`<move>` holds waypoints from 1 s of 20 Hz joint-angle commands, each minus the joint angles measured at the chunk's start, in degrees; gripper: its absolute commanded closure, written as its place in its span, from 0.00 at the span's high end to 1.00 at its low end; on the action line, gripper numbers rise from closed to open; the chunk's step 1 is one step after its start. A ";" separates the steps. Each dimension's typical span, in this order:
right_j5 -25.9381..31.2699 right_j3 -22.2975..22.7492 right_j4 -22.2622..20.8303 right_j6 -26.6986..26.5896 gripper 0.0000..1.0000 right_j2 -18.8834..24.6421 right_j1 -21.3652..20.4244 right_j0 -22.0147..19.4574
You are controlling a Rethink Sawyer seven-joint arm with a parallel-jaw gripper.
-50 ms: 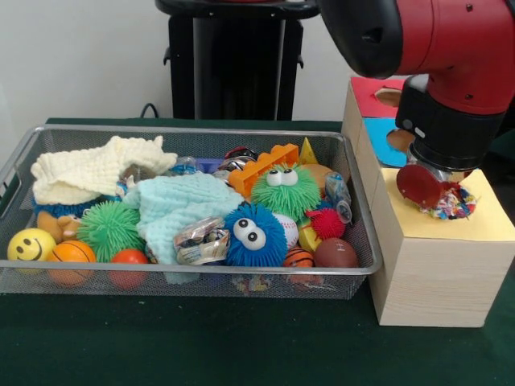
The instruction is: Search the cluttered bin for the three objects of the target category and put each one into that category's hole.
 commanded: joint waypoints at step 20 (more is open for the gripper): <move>-9.01 18.71 -3.62 2.93 0.00 1.23 -3.87 -4.88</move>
